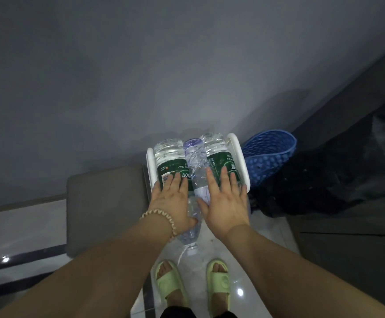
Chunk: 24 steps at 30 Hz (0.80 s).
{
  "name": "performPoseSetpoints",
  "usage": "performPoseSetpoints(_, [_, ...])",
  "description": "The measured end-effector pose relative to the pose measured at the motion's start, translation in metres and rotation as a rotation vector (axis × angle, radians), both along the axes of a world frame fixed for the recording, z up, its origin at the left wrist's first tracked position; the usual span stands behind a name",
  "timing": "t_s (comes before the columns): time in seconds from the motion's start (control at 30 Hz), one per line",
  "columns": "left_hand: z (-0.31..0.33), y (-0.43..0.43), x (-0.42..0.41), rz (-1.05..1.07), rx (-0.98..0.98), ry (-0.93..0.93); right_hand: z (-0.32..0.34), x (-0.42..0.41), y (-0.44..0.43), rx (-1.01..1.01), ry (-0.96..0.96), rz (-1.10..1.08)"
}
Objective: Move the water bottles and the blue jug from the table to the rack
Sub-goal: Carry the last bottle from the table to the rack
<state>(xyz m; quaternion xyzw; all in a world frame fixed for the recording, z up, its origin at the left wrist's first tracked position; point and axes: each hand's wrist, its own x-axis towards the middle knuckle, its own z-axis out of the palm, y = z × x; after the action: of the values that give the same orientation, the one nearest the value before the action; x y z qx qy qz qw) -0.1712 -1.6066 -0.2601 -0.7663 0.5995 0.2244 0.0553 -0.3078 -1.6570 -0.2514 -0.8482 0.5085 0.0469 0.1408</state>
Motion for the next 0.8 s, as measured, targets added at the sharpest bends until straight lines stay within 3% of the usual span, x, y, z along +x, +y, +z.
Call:
performPoseSetpoints(0.33, [0.07, 0.021, -0.046, -0.004, -0.351, -0.145, 0.066, -0.055, 0.014, -0.197, -0.054, 0.102])
performPoseSetpoints(0.8, [0.183, 0.165, -0.204, 0.402, -0.576, -0.342, 0.177, -0.214, 0.092, -0.439, -0.213, 0.391])
